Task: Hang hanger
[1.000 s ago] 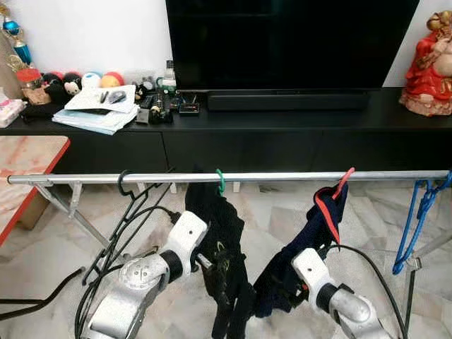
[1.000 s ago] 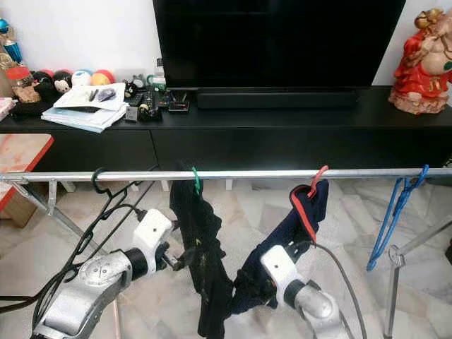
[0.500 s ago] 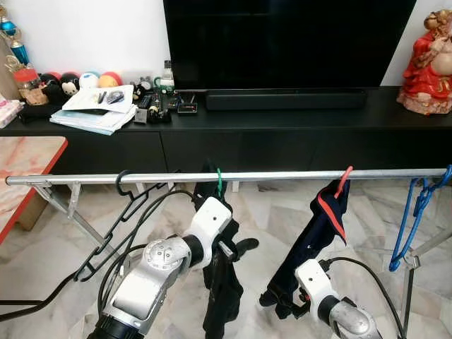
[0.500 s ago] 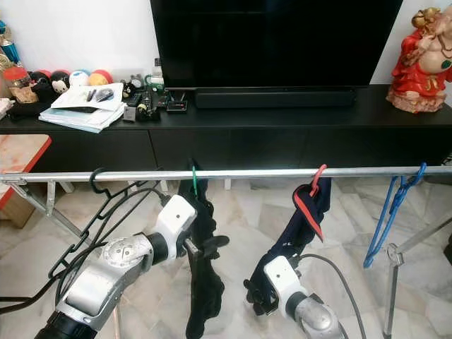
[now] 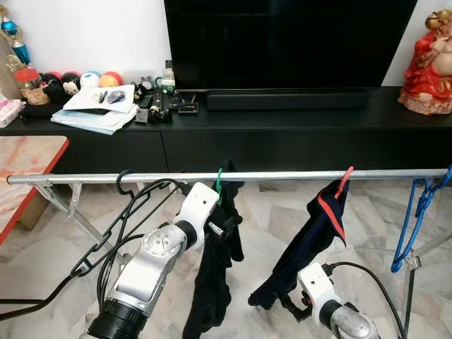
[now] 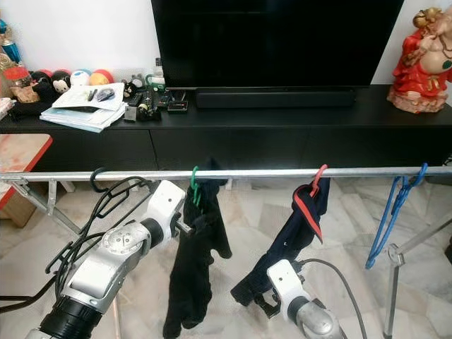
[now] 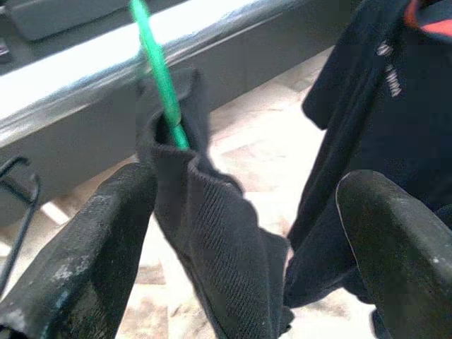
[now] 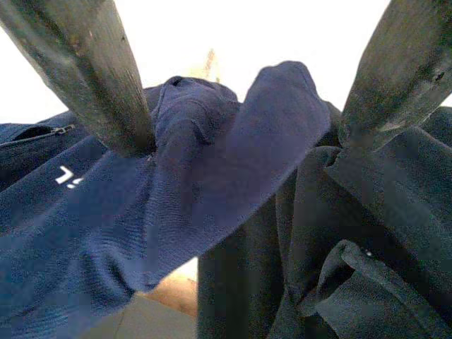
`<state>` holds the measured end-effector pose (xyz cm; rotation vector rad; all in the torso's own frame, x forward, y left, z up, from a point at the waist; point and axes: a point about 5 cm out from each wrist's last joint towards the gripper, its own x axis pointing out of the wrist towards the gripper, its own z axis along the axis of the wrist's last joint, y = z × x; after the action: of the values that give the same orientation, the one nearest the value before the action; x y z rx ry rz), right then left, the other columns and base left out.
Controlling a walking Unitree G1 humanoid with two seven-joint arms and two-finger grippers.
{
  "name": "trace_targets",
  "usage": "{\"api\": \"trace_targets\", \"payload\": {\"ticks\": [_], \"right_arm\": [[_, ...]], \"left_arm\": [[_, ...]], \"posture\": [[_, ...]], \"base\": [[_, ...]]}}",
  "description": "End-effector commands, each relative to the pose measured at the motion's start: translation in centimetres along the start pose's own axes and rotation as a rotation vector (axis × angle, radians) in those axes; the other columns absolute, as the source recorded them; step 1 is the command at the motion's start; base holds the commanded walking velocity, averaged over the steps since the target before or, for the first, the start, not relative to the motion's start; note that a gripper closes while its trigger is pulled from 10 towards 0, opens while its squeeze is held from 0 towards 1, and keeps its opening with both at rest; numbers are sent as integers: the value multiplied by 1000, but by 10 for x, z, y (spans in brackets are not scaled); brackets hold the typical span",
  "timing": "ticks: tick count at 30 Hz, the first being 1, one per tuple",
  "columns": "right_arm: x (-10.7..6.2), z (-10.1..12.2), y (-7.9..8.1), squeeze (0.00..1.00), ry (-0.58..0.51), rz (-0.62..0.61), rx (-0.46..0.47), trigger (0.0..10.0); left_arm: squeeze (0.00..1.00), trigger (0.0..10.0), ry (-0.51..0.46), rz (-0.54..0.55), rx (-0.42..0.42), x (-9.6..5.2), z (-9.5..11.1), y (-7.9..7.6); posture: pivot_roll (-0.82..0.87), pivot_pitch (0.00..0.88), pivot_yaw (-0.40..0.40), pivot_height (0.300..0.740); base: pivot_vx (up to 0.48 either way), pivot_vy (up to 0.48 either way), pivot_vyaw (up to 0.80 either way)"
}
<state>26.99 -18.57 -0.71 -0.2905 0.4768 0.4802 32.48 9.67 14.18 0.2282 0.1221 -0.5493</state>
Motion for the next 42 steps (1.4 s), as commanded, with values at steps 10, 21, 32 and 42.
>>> {"api": "trace_targets", "payload": {"ticks": [10, 21, 32, 42], "right_arm": [[0, -6, 4, 0, 19, -1, 18, 10000], [1, -6, 7, 0, 18, 2, 21, 10000], [1, -8, 9, 0, 21, 2, 26, 10000], [2, -7, 12, 0, 18, 5, 30, 10000]], "left_arm": [[0, 10000, 55, 45, 142, 3, -18, 5], [0, 10000, -61, -160, 192, 4, -13, -20], [0, 10000, -19, -303, 276, -2, -27, -27], [0, 10000, -3, -143, 224, 13, -28, -14]], "posture": [[78, 75, 3, 740], [76, 67, 2, 740], [75, 68, 1, 740], [66, 71, 4, 740]], "base": [[0, 0, 0], [0, 0, 0], [0, 0, 0], [0, 0, 0]]}}
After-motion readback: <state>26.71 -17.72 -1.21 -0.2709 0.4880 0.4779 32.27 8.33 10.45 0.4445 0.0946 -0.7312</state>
